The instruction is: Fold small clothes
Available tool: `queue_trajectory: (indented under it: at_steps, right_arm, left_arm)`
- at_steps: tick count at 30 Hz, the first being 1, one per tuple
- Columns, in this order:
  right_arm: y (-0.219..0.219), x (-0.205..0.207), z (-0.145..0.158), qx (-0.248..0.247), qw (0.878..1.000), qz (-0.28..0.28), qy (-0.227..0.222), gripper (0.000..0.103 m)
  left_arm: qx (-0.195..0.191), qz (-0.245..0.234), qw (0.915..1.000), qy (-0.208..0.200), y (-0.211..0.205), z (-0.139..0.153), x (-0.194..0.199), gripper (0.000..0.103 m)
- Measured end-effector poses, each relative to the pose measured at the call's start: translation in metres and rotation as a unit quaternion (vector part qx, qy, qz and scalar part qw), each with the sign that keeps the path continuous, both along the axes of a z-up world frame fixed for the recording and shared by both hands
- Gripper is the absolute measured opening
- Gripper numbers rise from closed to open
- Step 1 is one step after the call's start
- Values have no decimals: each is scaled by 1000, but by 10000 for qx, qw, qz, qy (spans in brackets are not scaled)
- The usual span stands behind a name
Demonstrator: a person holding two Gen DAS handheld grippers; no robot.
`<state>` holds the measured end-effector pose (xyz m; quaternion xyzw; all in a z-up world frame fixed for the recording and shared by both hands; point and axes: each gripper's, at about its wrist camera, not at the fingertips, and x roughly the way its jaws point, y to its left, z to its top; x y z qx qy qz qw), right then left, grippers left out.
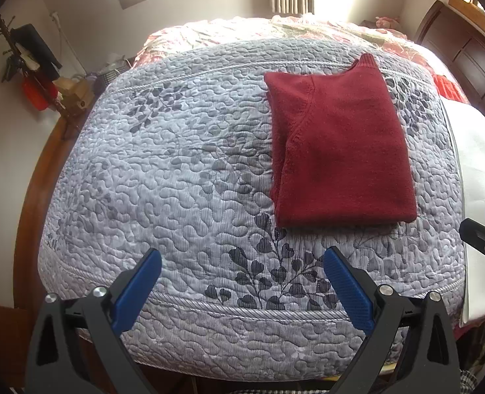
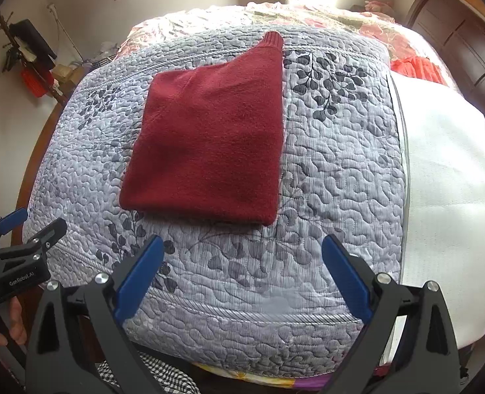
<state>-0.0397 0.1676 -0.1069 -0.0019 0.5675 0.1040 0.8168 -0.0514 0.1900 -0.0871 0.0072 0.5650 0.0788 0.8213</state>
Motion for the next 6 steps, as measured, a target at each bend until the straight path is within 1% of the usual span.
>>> queue_trajectory:
  at_steps: [6]
  right_arm:
    - [1, 1, -2, -44, 10000, -1, 46, 96]
  left_arm:
    - [-34, 18, 10000, 40, 2, -2, 2, 99]
